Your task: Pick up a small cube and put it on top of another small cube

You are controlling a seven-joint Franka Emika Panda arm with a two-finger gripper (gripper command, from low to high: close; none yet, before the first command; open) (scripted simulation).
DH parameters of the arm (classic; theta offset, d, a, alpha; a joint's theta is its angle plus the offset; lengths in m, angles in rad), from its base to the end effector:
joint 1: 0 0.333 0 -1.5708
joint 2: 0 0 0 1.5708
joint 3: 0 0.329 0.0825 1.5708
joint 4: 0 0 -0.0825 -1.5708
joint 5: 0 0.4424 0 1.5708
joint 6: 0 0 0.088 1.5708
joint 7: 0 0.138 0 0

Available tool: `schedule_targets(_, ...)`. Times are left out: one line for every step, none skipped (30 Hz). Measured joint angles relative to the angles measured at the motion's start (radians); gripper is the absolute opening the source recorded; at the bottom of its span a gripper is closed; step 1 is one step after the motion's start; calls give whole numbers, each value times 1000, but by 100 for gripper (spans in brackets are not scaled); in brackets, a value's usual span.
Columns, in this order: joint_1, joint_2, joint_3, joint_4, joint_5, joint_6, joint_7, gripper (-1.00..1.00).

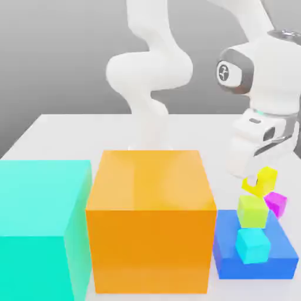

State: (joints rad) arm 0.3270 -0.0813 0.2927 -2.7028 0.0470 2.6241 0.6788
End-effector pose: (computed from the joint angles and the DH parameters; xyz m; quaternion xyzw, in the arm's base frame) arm 0.3564 0.2491 0.1855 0.9987 -0.0504 -0.0001 0.0002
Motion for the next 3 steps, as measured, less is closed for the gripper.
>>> schedule_targets(0,0,0,0,0,0,0,100)
schedule_targets(0,0,0,0,0,0,0,100)
schedule_targets(0,0,0,0,0,0,0,100)
